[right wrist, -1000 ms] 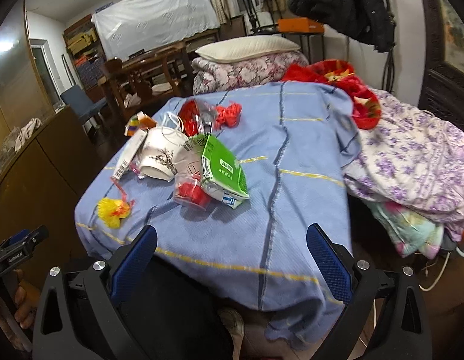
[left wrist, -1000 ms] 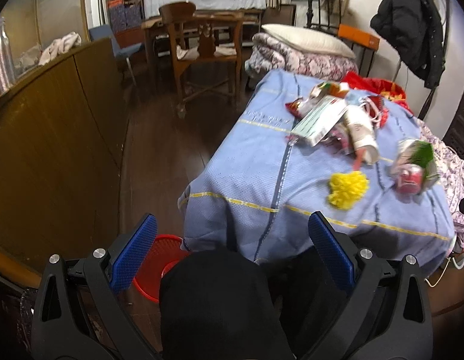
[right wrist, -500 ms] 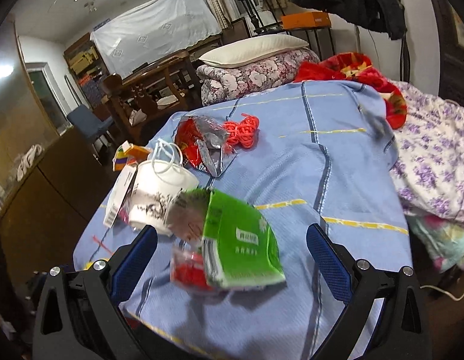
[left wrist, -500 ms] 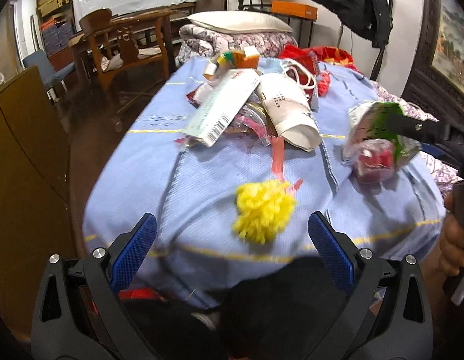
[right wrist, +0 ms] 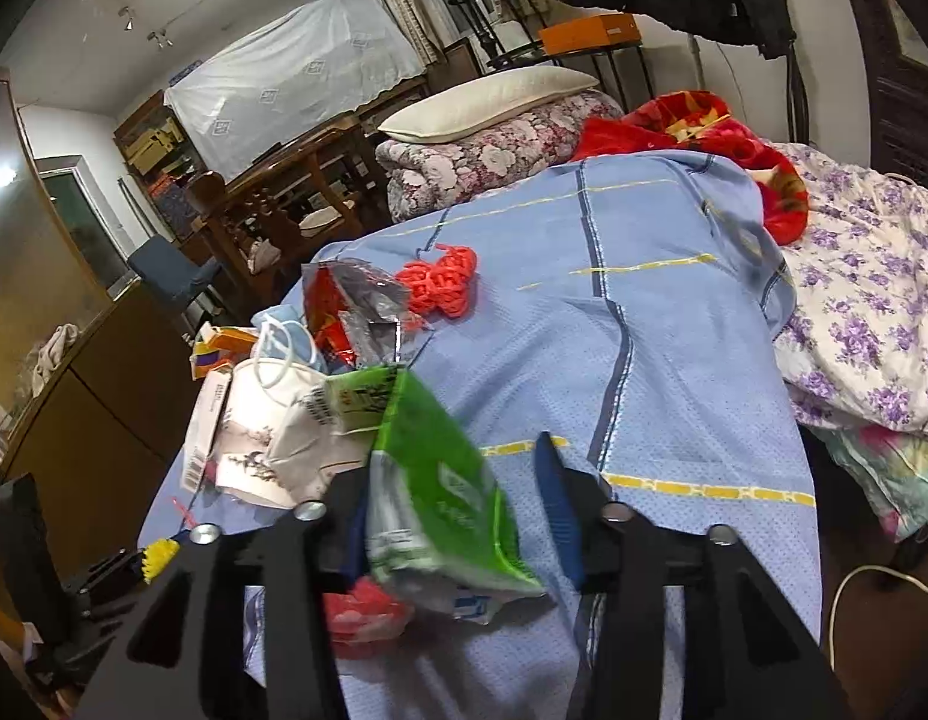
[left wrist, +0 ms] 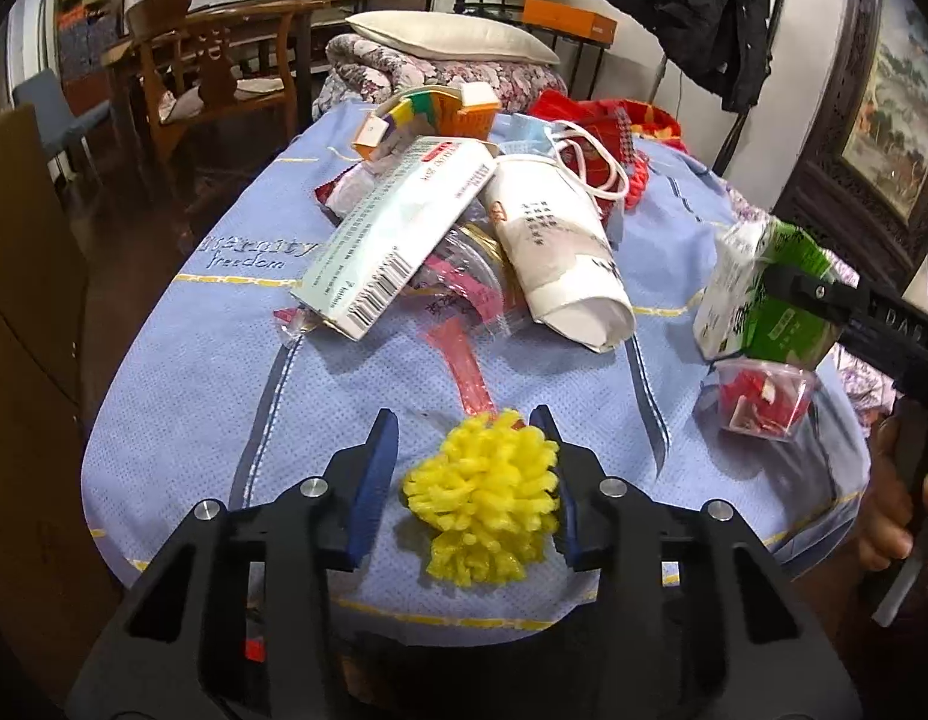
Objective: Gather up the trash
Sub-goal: 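Grasp the green-and-white drink carton with the right tool while the left tool grasps the yellow pom-pom, then carry the carton and pom-pom to the red wastebasket and open both tools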
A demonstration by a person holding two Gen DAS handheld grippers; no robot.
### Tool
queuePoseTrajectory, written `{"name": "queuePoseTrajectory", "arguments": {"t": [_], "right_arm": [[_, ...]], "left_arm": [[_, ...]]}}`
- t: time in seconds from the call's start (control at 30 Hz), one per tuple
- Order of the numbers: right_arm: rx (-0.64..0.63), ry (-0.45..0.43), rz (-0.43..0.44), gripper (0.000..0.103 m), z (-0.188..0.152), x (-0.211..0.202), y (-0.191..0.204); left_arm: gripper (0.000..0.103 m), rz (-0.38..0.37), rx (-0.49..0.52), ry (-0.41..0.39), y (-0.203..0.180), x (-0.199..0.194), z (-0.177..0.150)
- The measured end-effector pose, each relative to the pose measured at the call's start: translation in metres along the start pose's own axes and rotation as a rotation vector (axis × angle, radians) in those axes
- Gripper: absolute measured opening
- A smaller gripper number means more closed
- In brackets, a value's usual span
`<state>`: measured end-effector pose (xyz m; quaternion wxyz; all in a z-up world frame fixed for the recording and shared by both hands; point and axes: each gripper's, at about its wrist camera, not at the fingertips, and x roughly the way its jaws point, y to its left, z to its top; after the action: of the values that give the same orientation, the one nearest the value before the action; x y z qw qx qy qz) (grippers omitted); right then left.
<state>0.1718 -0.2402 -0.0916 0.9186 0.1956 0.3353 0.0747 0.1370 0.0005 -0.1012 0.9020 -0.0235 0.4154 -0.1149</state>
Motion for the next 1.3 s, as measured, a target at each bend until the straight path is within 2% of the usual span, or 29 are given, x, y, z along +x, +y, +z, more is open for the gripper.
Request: {"name": "queuePoseTrajectory", "arguments": {"t": [0.03,0.07,0.13,0.23,0.43,0.5,0.57,0.63,0.7,0.77,0.87,0.97,1.03,1.1,1.13,1.3], "right_arm": [[0.002,0.002,0.01,0.048,0.0,0.002,0.0],[0.001,0.001,0.019,0.031,0.0,0.002,0.001],[-0.009,-0.029,0.017,0.028,0.001,-0.002,0.004],[-0.002,-0.087,0.014,0.028,0.008,-0.014,0.005],[-0.011,-0.142,0.008,0.028,0.032,-0.029,0.012],[-0.021,-0.147,0.008,0.028,0.033,-0.028,0.019],[-0.012,-0.144,0.025,0.028,0.028,-0.028,0.025],[-0.025,-0.144,0.045,0.028,0.021,-0.031,0.033],[-0.061,-0.149,0.038,0.028,0.016,-0.036,0.041],[-0.092,-0.164,0.048,0.028,0.012,-0.044,0.049],[-0.092,-0.164,0.067,0.028,0.011,-0.05,0.053],[-0.076,-0.164,0.075,0.028,0.007,-0.055,0.05],[-0.067,-0.155,0.074,0.028,0.004,-0.056,0.048],[-0.067,-0.146,0.071,0.028,0.001,-0.057,0.046],[-0.069,-0.146,0.07,0.028,0.001,-0.057,0.047],[-0.092,-0.149,0.114,0.028,-0.002,-0.065,0.064]], "left_arm": [[0.043,-0.008,-0.012,0.0,0.003,-0.001,0.001],[0.042,-0.015,-0.027,-0.002,0.007,-0.002,0.003],[0.039,-0.017,-0.055,-0.013,0.016,-0.008,0.009],[0.038,-0.009,-0.083,-0.033,0.03,-0.02,0.016],[0.036,0.012,-0.178,-0.074,0.071,-0.048,0.022],[0.037,-0.03,-0.214,-0.079,0.072,-0.047,0.017],[0.037,-0.031,-0.221,-0.064,0.059,-0.046,0.009],[0.047,-0.078,-0.191,-0.099,0.051,-0.059,-0.001],[0.057,-0.025,-0.13,-0.12,0.04,-0.07,-0.008],[0.058,-0.024,-0.118,-0.109,0.04,-0.069,-0.013],[0.058,-0.025,-0.137,-0.03,0.042,-0.047,-0.022],[0.06,-0.055,-0.096,-0.003,0.034,-0.029,-0.025],[0.056,-0.062,-0.099,-0.004,0.033,-0.025,-0.022],[0.037,-0.089,-0.113,-0.016,0.035,-0.028,-0.016],[0.033,-0.094,-0.118,-0.025,0.037,-0.032,-0.013],[0.029,-0.047,-0.164,-0.067,0.069,-0.064,-0.009]]}}
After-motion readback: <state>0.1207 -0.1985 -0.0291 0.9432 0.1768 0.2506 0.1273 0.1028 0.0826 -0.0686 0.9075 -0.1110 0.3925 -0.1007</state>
